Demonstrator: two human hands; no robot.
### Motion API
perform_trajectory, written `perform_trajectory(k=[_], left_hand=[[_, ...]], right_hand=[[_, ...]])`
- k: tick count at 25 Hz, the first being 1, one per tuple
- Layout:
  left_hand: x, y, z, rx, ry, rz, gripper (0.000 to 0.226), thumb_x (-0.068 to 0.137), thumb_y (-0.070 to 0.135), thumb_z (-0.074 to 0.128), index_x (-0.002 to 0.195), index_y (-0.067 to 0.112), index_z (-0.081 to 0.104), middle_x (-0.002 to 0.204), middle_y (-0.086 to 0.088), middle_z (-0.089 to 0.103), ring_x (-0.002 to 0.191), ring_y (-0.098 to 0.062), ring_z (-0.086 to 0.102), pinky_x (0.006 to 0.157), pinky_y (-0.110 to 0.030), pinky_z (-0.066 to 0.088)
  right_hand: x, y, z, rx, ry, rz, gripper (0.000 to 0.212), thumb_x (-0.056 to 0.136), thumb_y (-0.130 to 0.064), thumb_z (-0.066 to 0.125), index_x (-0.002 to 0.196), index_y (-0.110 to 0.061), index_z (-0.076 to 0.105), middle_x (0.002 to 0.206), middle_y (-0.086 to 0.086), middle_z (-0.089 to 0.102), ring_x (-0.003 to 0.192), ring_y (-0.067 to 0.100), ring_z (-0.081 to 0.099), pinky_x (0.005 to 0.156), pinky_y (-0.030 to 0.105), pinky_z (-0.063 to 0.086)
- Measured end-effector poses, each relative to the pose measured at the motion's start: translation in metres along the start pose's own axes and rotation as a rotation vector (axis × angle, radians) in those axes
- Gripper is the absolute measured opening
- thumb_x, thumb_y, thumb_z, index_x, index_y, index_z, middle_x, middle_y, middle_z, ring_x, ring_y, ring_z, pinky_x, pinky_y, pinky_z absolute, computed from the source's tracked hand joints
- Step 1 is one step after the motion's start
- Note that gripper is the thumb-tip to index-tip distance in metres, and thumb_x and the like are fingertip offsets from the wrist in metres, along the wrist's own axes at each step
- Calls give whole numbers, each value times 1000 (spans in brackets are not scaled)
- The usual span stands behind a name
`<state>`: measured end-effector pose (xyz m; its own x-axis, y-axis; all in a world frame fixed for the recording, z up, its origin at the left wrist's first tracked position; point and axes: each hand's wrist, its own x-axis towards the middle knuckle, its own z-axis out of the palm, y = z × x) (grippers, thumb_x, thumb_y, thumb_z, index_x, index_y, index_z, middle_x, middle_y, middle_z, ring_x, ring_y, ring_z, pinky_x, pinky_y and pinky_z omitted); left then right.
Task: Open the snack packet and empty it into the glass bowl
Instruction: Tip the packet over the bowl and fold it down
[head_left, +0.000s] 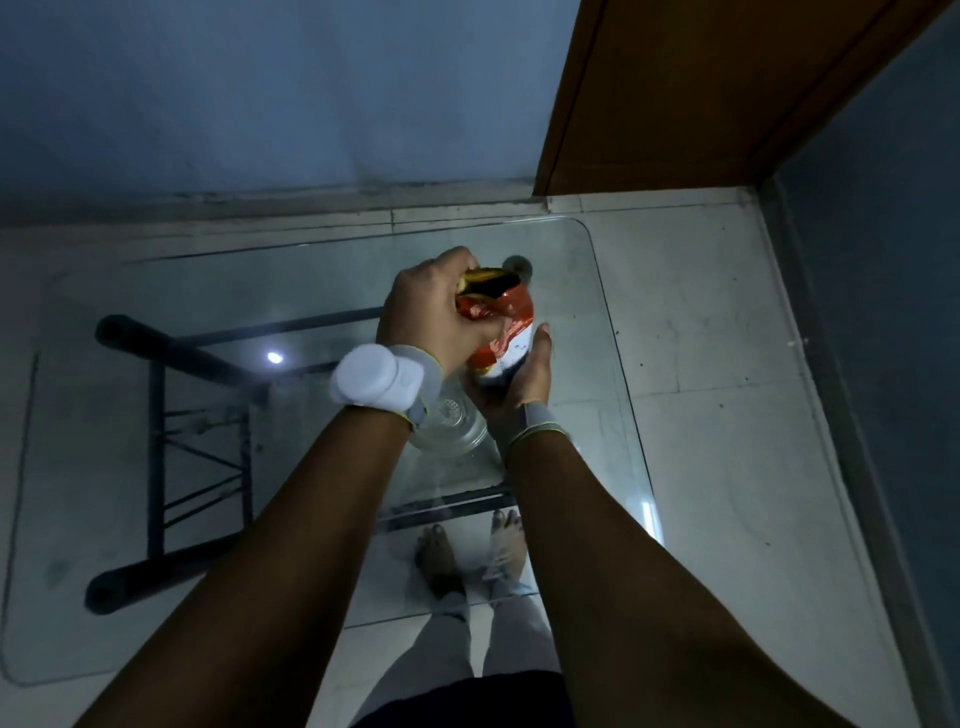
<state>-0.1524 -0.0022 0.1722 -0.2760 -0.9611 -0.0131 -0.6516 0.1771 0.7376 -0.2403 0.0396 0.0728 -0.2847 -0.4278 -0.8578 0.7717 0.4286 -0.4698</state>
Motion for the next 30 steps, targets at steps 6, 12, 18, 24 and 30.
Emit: perform_trajectory(k=[6,12,18,24,30], left_hand=[[-35,-43,11,-163,-62,-98,58,57,32,86,101,7,56,114,-6,52,98,-16,52,84,-20,46],[-57,-95,18,59,-324,-90,59,60,34,86,109,13,60,113,-6,64,103,-19,55,93,-38,48],[-51,-103,40,447,-475,14,98,59,61,75,140,29,31,140,-5,52,131,-28,40,111,-47,23],[-38,-96,63,602,-573,-41,130,49,68,76,148,18,8,149,-11,39,136,-32,32,110,-53,25],[-41,-104,72,586,-473,-41,89,64,58,71,134,15,37,135,-11,52,125,-31,44,105,-46,30]], right_hand=[[13,1,-17,54,9,-19,65,58,-48,82,111,-11,71,111,14,74,98,30,71,79,41,60],[27,-4,-44,87,120,-71,64,53,-19,88,112,-2,68,108,21,73,97,43,70,78,65,54],[27,-8,-54,63,194,-106,55,61,-10,85,111,0,67,105,22,74,86,39,71,61,53,61],[28,-11,-58,90,196,-145,50,65,-8,83,113,0,67,106,22,73,84,38,71,53,40,60],[19,-9,-45,132,213,-180,54,60,-5,85,109,4,67,107,23,73,98,44,69,73,69,54]])
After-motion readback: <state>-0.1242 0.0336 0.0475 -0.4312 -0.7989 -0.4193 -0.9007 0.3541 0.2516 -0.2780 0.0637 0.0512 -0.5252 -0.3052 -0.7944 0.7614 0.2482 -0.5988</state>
